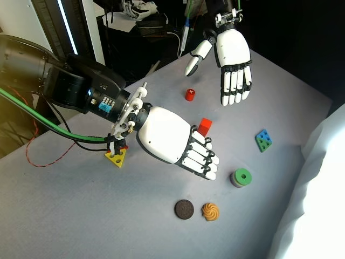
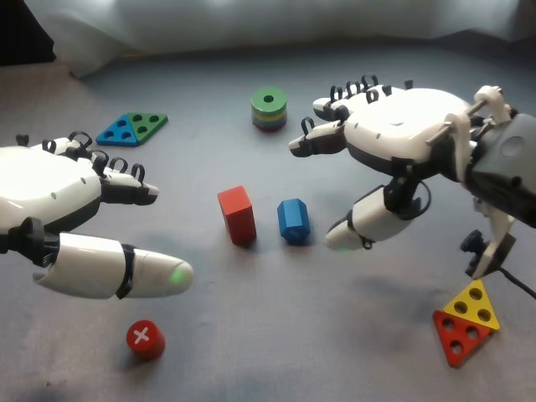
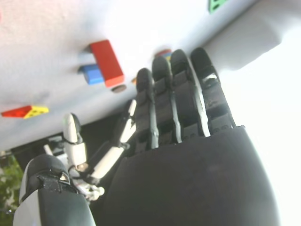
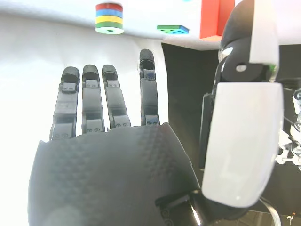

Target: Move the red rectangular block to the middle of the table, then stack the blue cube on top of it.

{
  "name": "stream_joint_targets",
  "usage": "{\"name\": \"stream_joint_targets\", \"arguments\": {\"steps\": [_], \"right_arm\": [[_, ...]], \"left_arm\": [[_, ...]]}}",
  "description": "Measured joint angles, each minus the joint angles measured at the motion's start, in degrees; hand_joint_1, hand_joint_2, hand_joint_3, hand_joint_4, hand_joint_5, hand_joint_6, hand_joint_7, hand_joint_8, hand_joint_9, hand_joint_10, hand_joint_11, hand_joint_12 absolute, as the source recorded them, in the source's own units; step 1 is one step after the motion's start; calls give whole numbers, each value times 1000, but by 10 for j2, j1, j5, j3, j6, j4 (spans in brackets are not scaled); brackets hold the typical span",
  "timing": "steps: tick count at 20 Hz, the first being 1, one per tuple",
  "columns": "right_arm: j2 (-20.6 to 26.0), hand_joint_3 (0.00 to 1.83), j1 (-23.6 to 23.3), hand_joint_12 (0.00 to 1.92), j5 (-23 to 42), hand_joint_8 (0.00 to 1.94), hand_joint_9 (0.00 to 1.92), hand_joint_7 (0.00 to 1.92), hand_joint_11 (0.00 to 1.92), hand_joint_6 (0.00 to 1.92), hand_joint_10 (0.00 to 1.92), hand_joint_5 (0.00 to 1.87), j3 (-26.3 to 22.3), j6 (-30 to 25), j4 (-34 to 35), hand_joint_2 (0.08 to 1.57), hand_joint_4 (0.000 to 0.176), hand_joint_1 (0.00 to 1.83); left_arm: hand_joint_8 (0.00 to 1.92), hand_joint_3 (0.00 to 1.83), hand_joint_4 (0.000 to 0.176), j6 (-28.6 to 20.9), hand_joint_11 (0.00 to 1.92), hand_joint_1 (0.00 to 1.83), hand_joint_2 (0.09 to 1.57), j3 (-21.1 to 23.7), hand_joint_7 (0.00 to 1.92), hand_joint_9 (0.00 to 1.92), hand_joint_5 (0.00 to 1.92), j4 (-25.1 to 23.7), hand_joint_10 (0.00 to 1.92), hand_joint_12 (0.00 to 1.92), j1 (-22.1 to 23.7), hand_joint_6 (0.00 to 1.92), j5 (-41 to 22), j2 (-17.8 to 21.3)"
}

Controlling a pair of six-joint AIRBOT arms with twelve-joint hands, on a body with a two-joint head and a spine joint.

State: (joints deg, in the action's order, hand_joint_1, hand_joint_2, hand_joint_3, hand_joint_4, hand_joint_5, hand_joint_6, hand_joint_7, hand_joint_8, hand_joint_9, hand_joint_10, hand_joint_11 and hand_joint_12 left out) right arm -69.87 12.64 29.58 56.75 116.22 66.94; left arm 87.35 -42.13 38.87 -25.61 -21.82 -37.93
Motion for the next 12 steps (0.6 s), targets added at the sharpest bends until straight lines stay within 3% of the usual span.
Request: {"name": "stream_joint_targets", "arguments": {"steps": [6, 12], "right_arm": [[-53, 8, 0, 0, 3, 0, 0, 0, 0, 1, 0, 224, 41, 21, 42, 838, 0, 758], [-78, 16, -3, 0, 7, 0, 0, 0, 0, 11, 0, 267, 53, 24, 55, 860, 0, 772]], "left_arm": [[5, 1, 0, 61, 0, 0, 875, 13, 407, 336, 388, 68, 5, 724, 0, 3, -4, 0], [1, 3, 0, 67, 0, 0, 883, 14, 410, 339, 394, 76, 2, 716, 0, 2, -12, 0]]}}
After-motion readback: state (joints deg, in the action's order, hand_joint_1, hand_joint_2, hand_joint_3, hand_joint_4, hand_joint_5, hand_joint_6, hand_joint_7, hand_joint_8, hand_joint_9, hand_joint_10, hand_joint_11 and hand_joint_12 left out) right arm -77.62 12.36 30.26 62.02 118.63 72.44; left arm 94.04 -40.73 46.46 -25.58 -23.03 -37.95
